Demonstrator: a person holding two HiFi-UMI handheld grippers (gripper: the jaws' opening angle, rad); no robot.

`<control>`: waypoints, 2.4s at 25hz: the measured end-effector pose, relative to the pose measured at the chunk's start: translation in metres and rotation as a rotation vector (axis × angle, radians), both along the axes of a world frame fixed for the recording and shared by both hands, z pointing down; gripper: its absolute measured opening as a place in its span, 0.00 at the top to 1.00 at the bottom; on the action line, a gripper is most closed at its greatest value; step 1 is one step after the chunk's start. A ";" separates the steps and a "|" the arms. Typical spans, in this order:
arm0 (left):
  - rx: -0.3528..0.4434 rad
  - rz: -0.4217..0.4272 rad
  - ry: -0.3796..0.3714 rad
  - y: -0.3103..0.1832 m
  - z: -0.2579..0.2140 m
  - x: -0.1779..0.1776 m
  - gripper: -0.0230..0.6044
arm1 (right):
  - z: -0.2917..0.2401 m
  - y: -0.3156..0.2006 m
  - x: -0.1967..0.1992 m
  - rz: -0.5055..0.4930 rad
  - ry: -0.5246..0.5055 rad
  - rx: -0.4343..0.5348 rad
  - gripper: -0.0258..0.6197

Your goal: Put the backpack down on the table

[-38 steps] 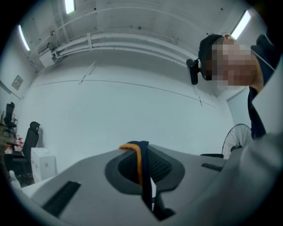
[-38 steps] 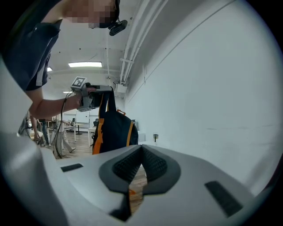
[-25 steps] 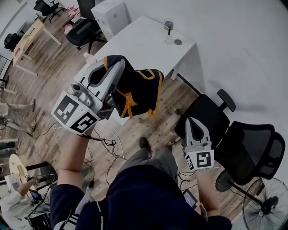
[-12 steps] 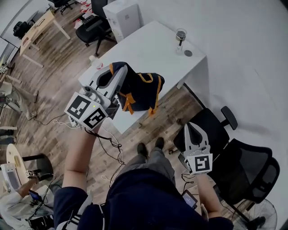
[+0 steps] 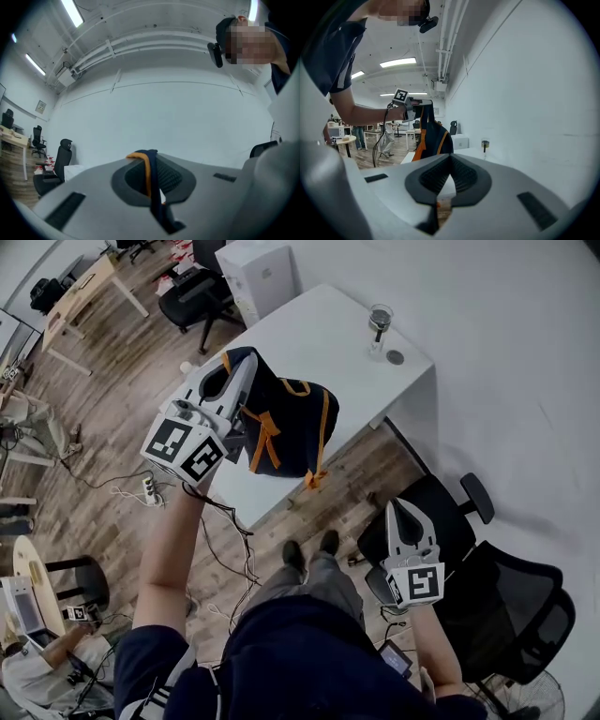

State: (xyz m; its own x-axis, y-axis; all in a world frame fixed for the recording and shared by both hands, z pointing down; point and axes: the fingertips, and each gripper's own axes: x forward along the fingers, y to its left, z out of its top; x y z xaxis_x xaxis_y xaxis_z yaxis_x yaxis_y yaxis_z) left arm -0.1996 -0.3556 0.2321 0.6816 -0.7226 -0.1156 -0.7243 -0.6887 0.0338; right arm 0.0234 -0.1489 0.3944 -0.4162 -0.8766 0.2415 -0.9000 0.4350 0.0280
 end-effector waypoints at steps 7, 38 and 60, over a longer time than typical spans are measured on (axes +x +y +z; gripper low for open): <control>-0.015 -0.041 -0.023 -0.042 0.020 0.000 0.96 | 0.010 -0.010 0.004 0.000 -0.005 -0.025 0.96; -0.253 -0.153 -0.183 -0.157 0.168 -0.010 0.95 | 0.044 -0.041 -0.022 -0.051 0.000 -0.100 0.96; -0.391 -0.182 -0.316 -0.186 0.274 -0.026 0.95 | 0.066 -0.052 -0.038 -0.071 -0.005 -0.158 0.96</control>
State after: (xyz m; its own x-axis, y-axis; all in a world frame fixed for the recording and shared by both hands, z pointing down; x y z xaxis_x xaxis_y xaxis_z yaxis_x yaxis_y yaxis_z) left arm -0.2259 -0.5421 0.5064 0.4993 -0.7803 0.3766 -0.8472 -0.5307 0.0236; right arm -0.0146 -0.2011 0.4608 -0.4775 -0.7959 0.3722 -0.8666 0.4965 -0.0499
